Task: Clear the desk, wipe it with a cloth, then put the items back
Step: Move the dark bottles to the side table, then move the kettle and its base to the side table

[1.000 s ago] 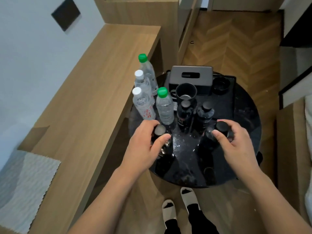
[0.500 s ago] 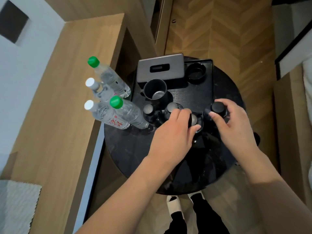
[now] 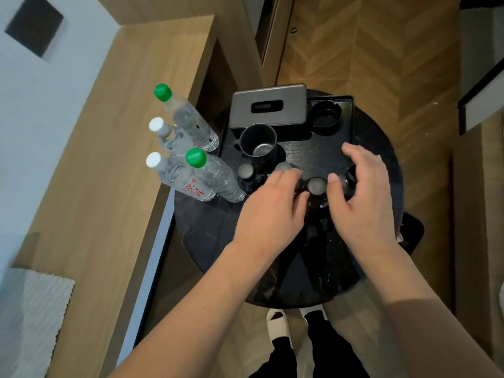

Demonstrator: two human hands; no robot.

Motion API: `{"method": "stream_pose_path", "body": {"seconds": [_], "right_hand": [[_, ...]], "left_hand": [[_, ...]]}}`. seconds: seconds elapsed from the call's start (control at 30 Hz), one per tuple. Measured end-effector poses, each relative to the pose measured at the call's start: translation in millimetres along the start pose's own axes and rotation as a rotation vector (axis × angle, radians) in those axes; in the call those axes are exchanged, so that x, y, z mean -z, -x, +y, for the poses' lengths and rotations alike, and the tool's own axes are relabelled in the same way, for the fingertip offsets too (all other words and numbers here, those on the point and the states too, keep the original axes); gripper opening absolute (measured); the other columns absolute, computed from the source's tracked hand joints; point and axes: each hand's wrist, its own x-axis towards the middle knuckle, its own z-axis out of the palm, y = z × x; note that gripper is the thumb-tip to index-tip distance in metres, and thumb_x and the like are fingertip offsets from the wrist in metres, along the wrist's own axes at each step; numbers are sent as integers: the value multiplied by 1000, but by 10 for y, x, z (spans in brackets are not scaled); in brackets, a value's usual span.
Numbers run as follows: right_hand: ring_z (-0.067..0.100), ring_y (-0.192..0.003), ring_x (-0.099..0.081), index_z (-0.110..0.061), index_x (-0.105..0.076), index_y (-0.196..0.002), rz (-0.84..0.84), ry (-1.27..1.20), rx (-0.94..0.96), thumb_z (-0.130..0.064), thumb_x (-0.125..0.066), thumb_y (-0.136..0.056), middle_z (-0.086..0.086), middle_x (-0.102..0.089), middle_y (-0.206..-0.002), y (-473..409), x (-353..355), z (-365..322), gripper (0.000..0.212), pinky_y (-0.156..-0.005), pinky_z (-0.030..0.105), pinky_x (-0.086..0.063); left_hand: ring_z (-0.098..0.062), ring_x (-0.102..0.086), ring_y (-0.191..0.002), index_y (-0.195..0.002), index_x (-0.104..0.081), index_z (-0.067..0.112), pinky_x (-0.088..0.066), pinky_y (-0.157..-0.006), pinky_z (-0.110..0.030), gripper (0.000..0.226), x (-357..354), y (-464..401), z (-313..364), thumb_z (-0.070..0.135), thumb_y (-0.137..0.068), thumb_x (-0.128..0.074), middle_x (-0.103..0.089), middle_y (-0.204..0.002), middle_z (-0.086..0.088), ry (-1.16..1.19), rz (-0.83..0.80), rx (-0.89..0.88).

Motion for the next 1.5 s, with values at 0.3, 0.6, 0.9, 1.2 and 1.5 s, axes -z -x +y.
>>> {"method": "stream_pose_path", "body": {"seconds": [0.3,0.6,0.9,1.2,1.5], "right_hand": [[28,-137,-44,1,-50,-137,-160,-141,448,-8,-57,-92,13,-51,-143,261,-594,-961,46,-120,46,-25],[24,-132,-46,0,-49,-135,-586,-311,753,-8,-58,-92,12,-53,-137,1185,-1438,-2166,45,-114,52,-33],[19,-137,-42,-4,-44,-142,-1007,-365,1015,-13,-54,-96,8,-49,-144,2883,-1777,-3060,48,-114,50,-35],[8,-138,-36,-18,-42,-144,-1302,-282,1198,-19,-56,-99,-4,-44,-147,5008,-1653,-3743,47,-116,27,-28],[5,-138,-36,-20,-45,-142,-1463,-311,1372,-19,-56,-96,-5,-44,-147,6533,-1624,-4092,47,-114,28,-36]], "left_hand": [[-25,-58,-113,-128,-58,5,-44,-100,-33,31,669,890,-809,14,-99,-58,-62,-122,-9,-100,448,222],[-24,-55,-123,-134,-55,8,-44,-107,-39,37,1257,2560,-1352,22,-100,-54,-59,-133,-10,-149,680,774],[-30,-55,-119,-130,-56,3,-44,-104,-41,34,1346,4681,-1458,10,-97,-59,-60,-127,-14,-195,942,1121],[-25,-57,-115,-133,-56,9,-48,-96,-39,34,1127,6954,-1091,20,-100,-54,-57,-132,-6,-214,1135,1446],[-20,-53,-123,-137,-55,11,-40,-101,-28,37,948,8563,-743,23,-101,-54,-57,-134,-3,-176,1260,1740]]}}
